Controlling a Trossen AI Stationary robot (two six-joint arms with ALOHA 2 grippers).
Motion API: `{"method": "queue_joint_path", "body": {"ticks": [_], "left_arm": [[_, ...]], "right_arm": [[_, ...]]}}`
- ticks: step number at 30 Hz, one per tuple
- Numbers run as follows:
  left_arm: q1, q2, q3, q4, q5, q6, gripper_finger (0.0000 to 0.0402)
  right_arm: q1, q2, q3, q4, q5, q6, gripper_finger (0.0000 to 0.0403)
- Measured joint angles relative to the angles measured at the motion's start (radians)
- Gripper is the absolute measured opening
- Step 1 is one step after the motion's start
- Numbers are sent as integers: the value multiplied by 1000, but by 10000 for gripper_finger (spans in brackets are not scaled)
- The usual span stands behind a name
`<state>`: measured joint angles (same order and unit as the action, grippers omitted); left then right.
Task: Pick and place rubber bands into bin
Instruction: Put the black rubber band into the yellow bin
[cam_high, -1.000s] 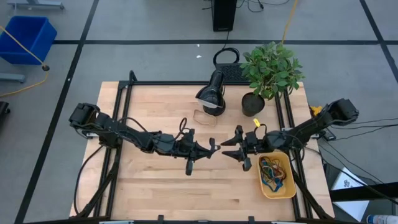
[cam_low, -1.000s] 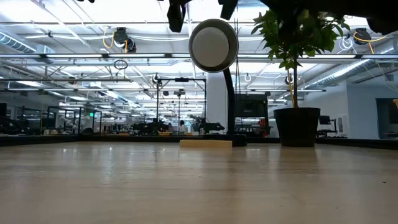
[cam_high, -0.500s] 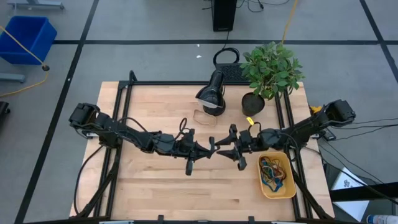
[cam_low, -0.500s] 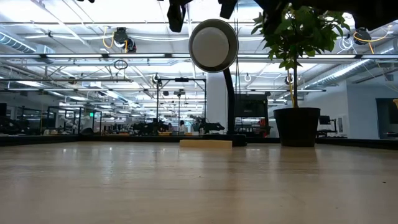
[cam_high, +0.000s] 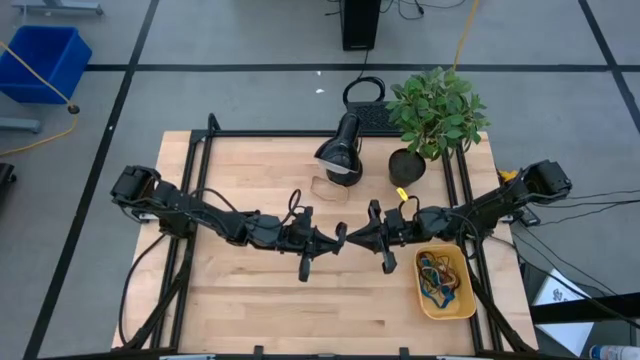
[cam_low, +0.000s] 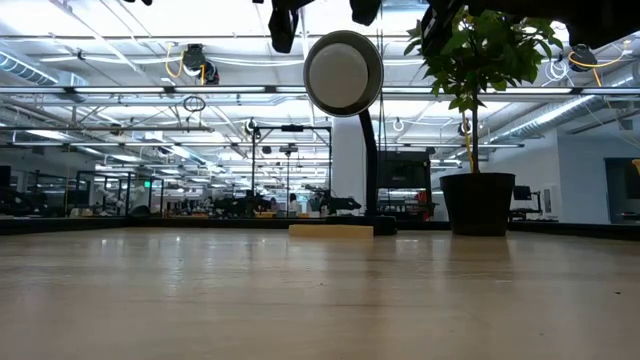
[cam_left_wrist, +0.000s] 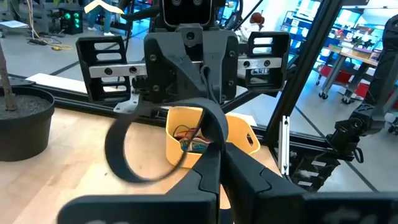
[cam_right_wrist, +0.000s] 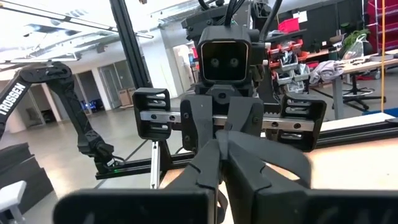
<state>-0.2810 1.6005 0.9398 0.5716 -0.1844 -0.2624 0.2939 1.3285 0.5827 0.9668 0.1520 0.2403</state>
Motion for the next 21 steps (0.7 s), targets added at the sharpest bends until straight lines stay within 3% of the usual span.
{"method": "queue_joint_path", "body": {"ticks": [7,15,21], "left_arm": [[0,0,0,0,0,-1,24],[0,0,0,0,0,-6,74],[3,0,0,-2,0,-39,135]], "right_arm": [[0,0,0,0,0,2,4],[0,0,0,-1,0,2,3],[0,0,0,-1,0,2,2]]}}
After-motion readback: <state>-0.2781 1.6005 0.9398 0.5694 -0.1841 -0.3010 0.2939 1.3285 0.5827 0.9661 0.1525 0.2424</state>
